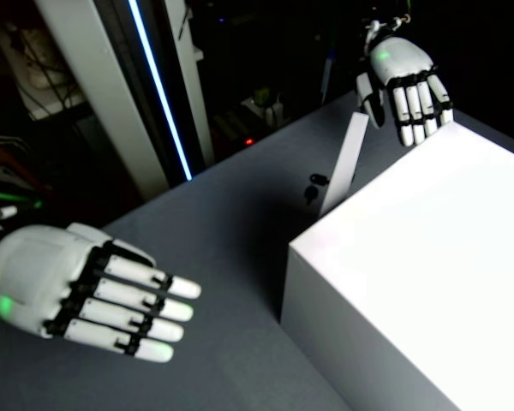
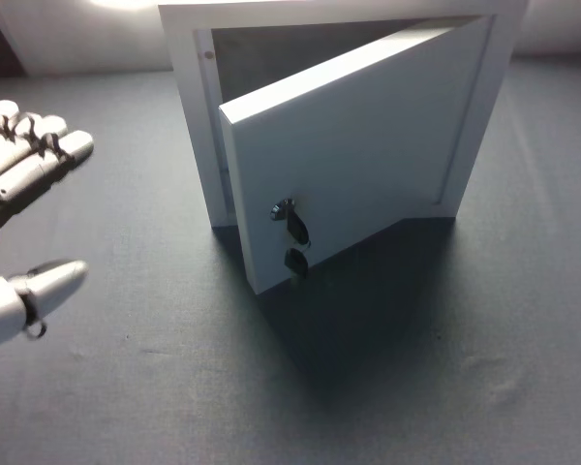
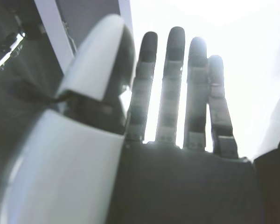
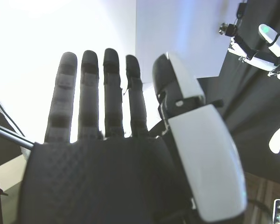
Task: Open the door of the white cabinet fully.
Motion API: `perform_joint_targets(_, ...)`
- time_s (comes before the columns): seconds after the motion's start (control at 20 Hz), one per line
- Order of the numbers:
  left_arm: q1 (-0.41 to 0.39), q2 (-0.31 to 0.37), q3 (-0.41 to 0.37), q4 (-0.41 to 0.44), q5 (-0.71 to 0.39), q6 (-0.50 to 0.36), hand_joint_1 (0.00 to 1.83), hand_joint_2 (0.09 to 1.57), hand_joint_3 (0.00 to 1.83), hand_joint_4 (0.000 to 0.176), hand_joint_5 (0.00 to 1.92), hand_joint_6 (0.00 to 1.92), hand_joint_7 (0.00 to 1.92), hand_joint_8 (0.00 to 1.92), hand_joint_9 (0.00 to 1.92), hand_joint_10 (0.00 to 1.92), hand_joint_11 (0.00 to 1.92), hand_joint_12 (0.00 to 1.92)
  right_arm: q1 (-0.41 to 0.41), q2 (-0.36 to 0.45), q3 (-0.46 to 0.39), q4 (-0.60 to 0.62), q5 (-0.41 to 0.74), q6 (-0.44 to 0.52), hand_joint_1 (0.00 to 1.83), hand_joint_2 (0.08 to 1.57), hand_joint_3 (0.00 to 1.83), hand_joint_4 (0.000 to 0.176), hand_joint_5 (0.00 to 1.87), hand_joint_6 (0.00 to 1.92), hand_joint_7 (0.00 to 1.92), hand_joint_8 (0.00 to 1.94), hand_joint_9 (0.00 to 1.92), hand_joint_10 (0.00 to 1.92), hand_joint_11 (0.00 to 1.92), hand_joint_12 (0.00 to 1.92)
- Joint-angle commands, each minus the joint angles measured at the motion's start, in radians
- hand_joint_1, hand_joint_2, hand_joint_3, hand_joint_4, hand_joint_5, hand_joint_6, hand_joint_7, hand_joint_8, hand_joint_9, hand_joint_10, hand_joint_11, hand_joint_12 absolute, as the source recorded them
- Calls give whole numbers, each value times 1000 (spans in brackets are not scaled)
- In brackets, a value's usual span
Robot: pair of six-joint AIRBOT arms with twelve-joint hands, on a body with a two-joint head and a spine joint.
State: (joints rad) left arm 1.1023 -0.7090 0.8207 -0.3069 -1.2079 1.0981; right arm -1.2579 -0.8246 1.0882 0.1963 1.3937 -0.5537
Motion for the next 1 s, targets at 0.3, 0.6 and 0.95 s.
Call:
perform_joint_targets(0.3,-24,-25,21,43,-135,-67,0,1339,0,0,11,4,35,10,35,9,29,12,5,4,7,25,120,11,610,1447,0,0,129,2,120,1,83,0,123,48)
perform_joint_targets(0.6,-106,-80,48,162,-59,-134,0,1349,3,0,0,0,11,0,26,1,15,6,5,4,7,25,120,11,480,1447,0,14,138,2,124,1,72,3,84,12)
perform_joint_targets(0.95,-200,-159,92,235,-11,-181,0,1390,15,0,0,0,0,0,0,0,26,11,5,0,11,25,120,11,378,1416,0,26,163,4,131,2,79,3,35,7)
